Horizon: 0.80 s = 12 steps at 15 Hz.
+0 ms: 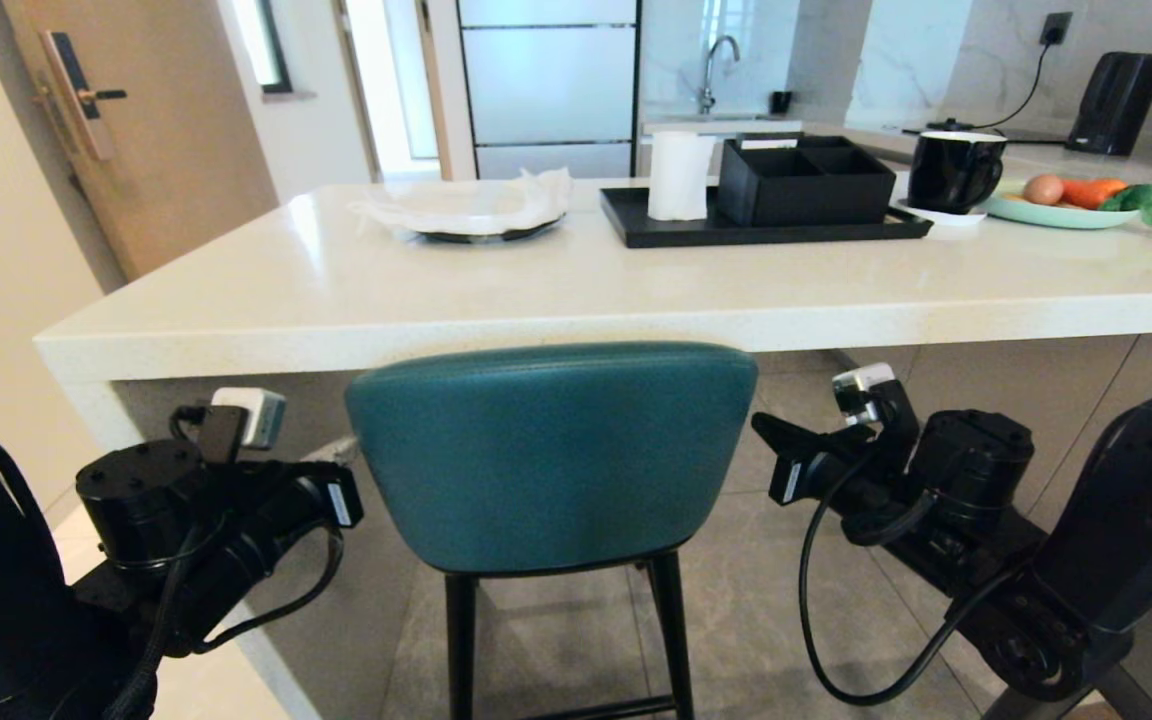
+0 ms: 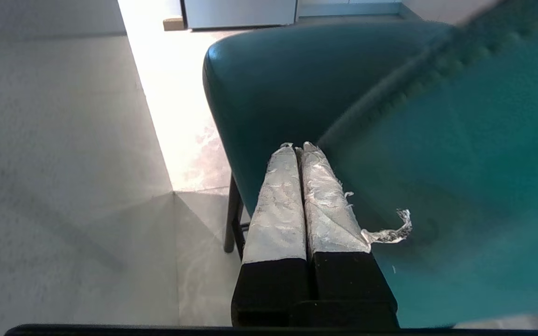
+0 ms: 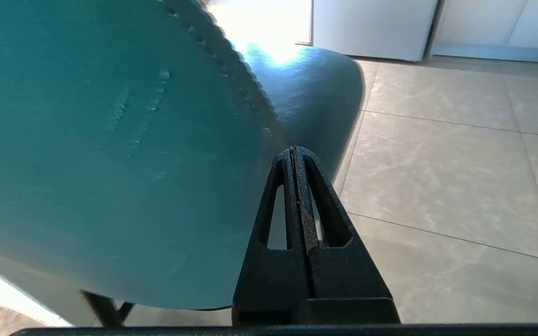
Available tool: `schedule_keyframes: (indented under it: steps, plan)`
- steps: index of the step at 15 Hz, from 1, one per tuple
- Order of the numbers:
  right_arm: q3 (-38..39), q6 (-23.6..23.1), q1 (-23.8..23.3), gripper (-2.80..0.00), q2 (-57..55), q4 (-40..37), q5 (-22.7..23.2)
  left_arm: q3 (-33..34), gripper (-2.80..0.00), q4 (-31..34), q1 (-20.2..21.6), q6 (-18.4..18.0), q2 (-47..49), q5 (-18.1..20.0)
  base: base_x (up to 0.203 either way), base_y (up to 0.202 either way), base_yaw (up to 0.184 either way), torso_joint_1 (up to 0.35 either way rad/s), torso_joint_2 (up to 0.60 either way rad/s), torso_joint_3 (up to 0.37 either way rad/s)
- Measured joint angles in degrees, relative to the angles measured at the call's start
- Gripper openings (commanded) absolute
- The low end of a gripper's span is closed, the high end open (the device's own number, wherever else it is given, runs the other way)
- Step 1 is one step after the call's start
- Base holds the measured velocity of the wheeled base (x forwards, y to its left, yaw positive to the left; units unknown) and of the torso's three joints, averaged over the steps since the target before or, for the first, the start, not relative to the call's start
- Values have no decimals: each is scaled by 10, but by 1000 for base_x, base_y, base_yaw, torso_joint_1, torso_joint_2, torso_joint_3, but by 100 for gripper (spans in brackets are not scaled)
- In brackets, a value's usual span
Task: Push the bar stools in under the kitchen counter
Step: Pull the blue chair out from under the dining table
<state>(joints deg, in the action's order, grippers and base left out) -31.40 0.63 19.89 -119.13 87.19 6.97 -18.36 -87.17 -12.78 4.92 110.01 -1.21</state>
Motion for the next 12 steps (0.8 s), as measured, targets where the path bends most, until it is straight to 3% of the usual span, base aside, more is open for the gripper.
schedule_keyframes:
  steps: [4,12]
  plan:
    - [34,-22,18,-280,6,0,-101,31,-280,0,-2,0,-26,-2,0,0,0,0,0,0]
    - [53,-21,22,-280,20,0,-104,43,-280,0,0,-2,-39,-2,0,0,0,0,0,0]
